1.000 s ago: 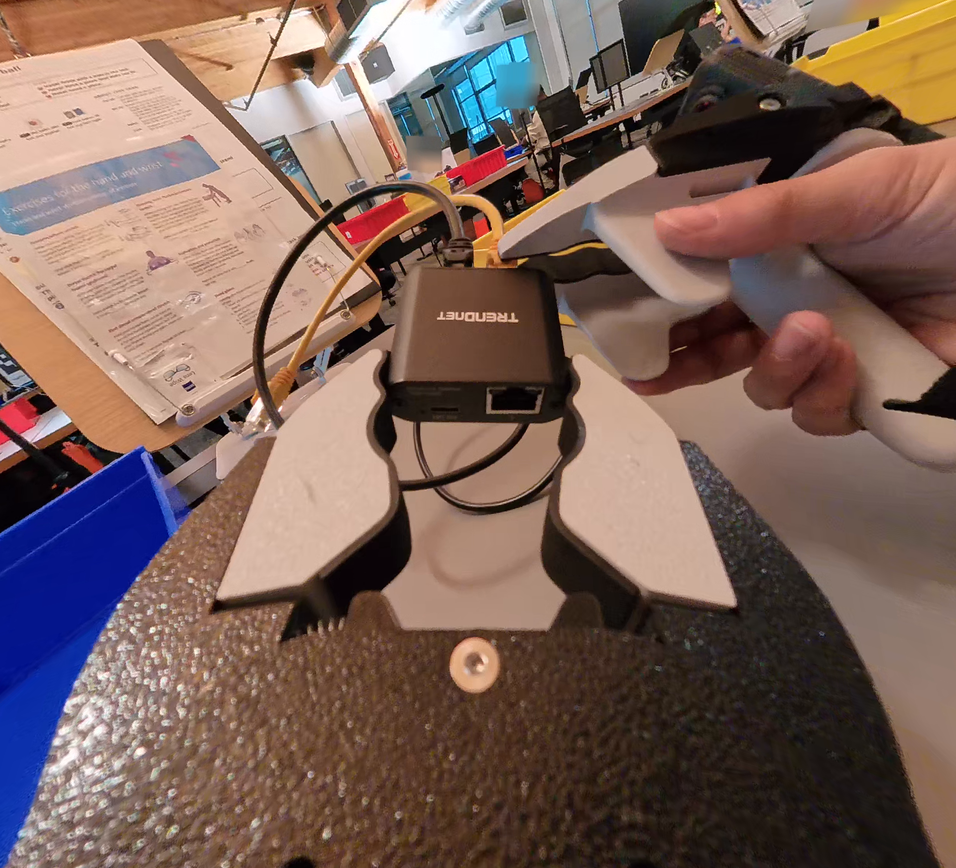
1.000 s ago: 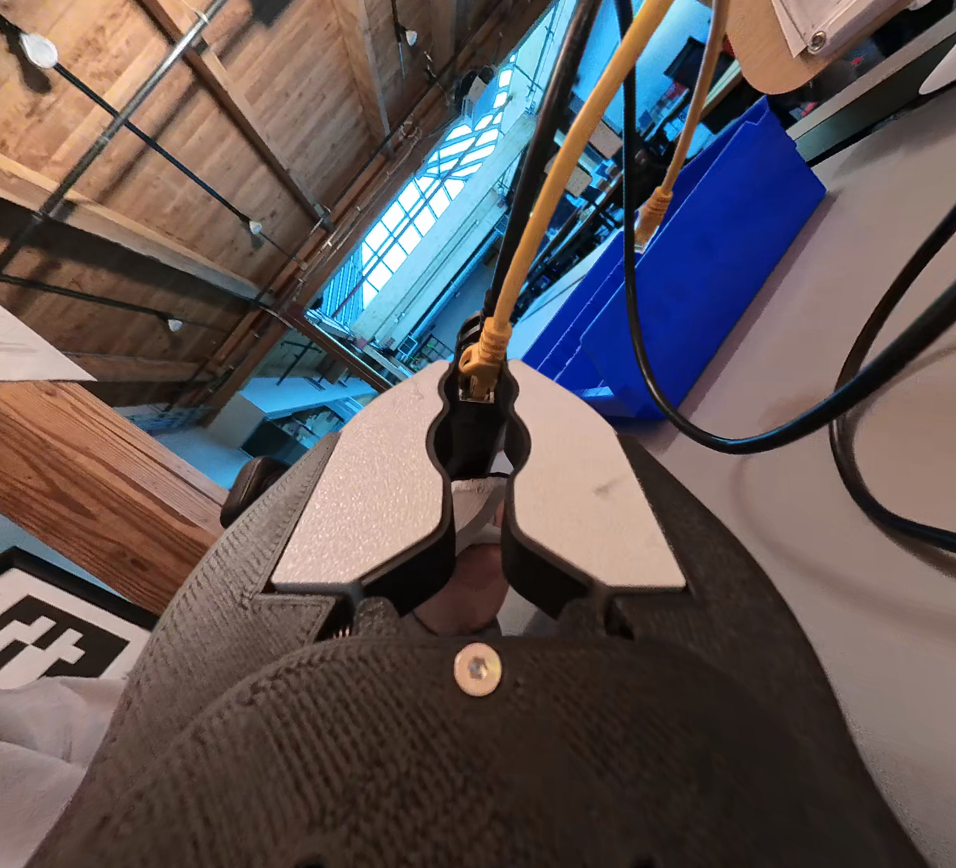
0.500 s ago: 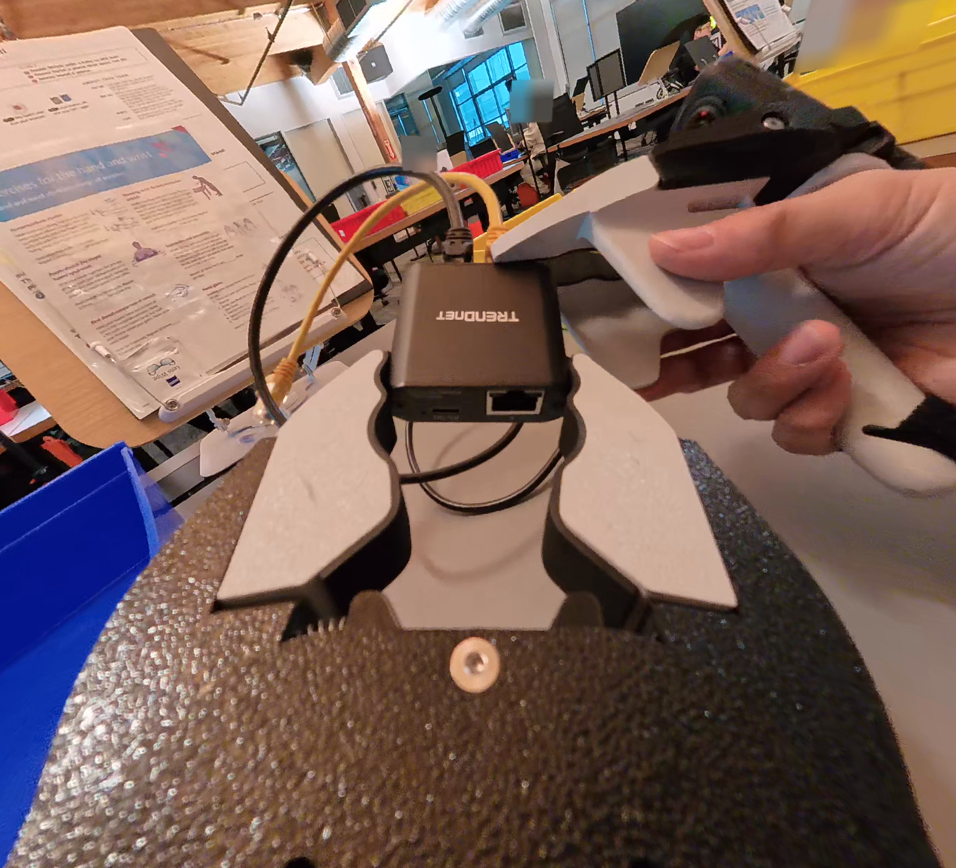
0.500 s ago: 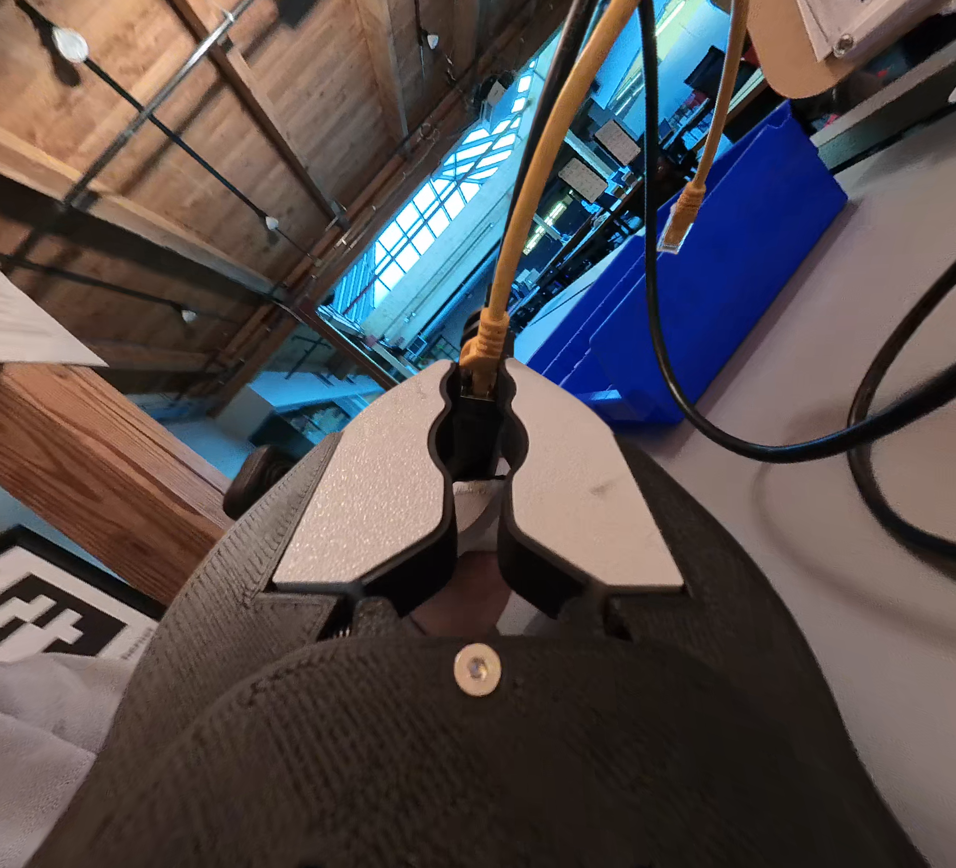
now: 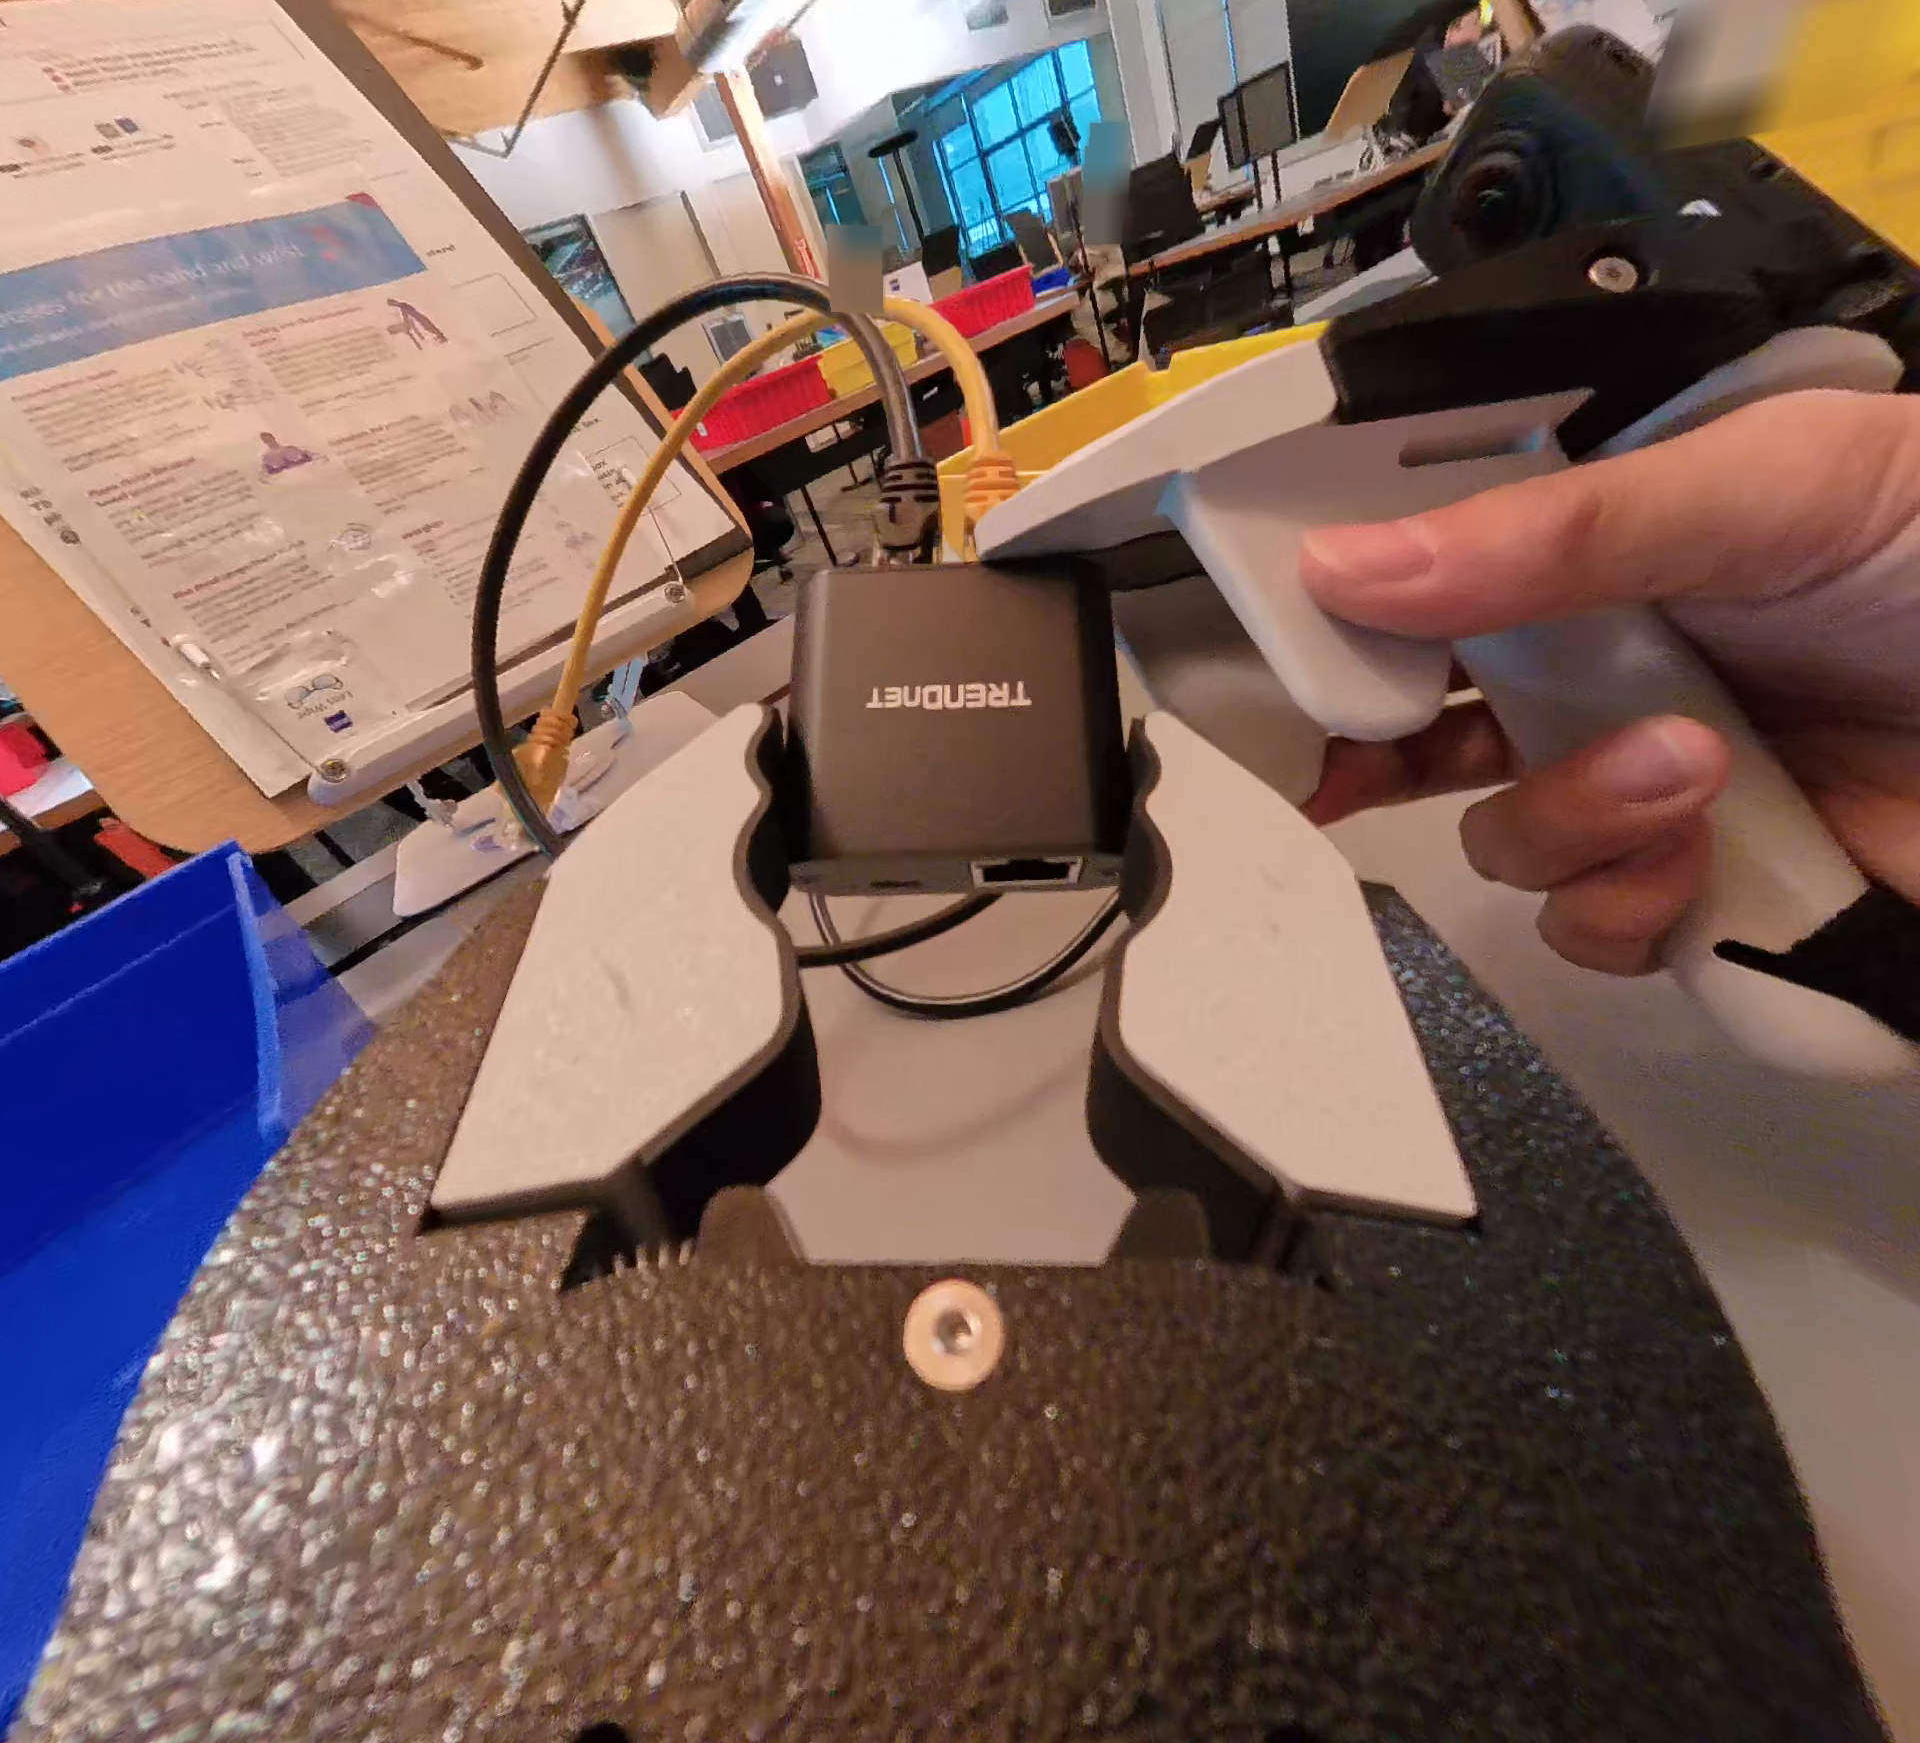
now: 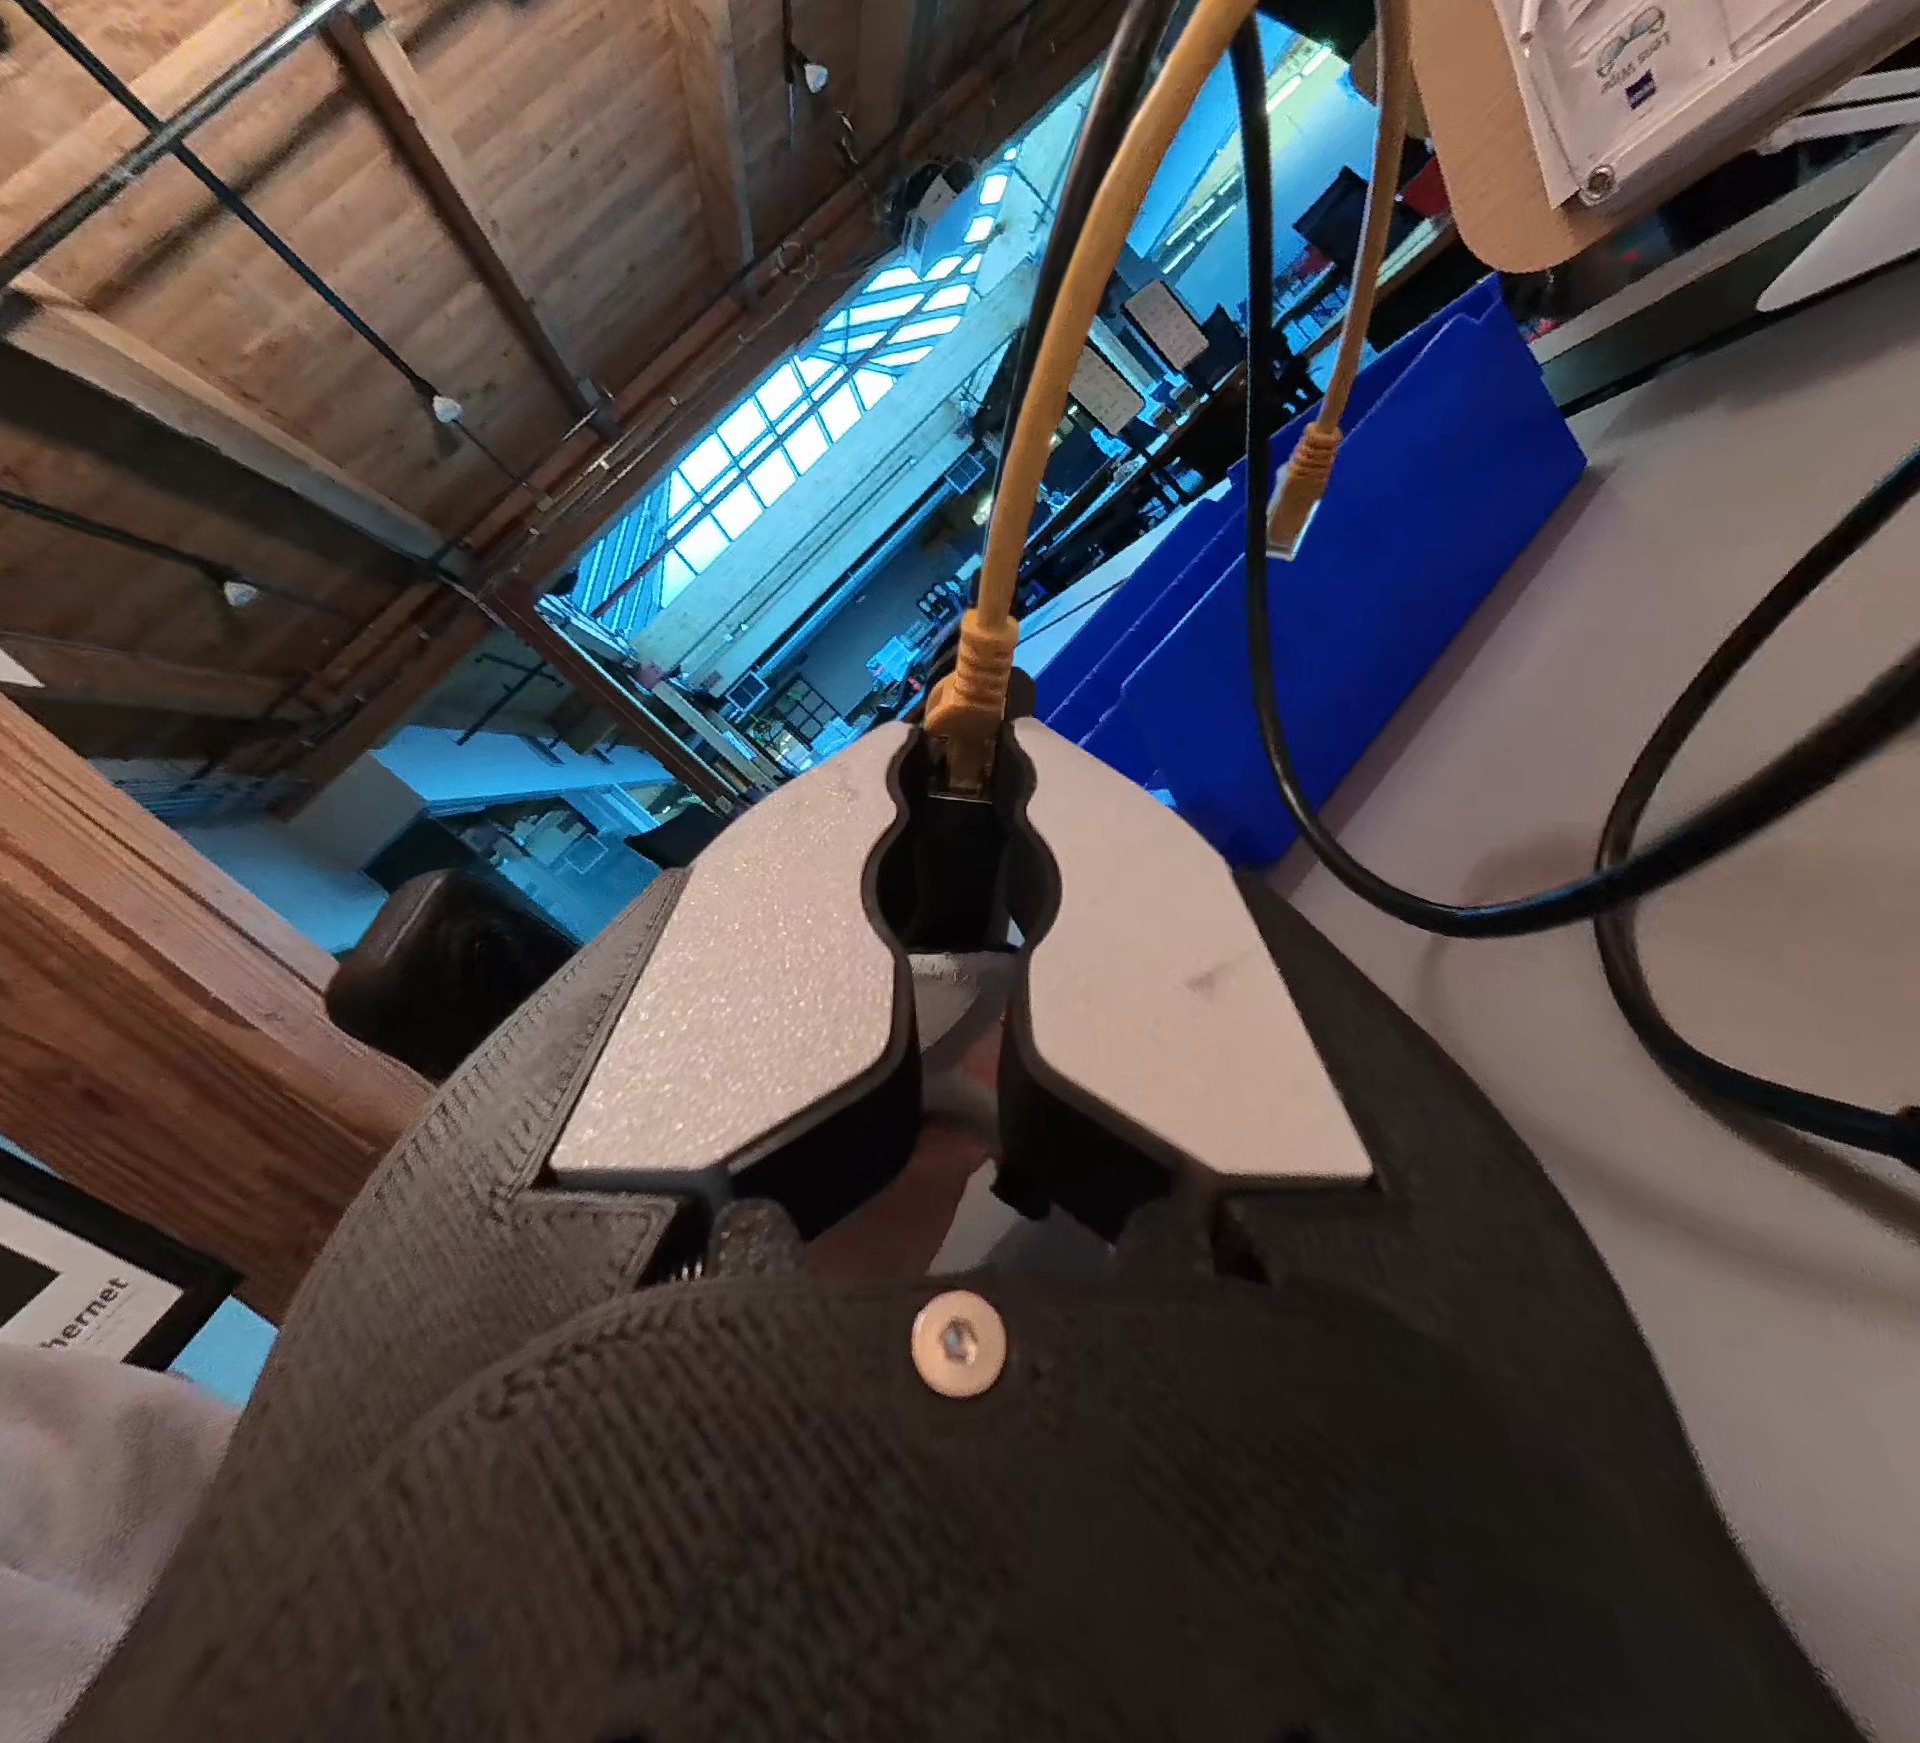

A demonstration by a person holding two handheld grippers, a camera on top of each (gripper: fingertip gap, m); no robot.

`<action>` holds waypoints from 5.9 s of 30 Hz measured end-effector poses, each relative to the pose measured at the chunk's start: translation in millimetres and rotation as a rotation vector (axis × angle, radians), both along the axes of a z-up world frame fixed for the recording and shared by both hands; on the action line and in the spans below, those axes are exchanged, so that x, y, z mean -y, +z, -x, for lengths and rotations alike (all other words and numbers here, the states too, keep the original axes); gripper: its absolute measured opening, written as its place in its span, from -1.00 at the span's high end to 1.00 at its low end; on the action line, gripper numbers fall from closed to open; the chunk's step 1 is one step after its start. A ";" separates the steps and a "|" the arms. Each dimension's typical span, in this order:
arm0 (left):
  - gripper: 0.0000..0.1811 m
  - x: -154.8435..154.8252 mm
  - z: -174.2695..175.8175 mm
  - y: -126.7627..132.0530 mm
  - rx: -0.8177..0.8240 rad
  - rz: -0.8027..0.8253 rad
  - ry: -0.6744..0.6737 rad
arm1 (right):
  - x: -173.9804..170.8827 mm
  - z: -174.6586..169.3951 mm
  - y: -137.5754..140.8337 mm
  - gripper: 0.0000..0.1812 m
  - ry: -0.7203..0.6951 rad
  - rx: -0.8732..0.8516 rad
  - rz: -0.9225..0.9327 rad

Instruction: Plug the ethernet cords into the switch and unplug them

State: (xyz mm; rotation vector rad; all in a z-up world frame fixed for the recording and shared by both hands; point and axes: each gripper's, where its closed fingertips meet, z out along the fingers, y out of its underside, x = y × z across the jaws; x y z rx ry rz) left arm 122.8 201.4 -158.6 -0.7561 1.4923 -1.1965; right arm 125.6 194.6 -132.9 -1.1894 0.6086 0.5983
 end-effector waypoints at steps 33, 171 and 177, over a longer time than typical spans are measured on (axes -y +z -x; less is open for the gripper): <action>0.33 1.7 0.7 5.9 0.033 -0.005 0.054 | 4.9 0.0 1.4 0.86 -0.001 0.140 -0.023; 0.33 12.3 4.1 4.9 0.023 -0.094 0.001 | 2.0 1.7 6.0 0.85 0.148 0.134 0.022; 0.33 13.1 5.7 8.7 0.067 -0.135 0.042 | 3.1 1.1 9.7 0.86 0.164 0.035 -0.113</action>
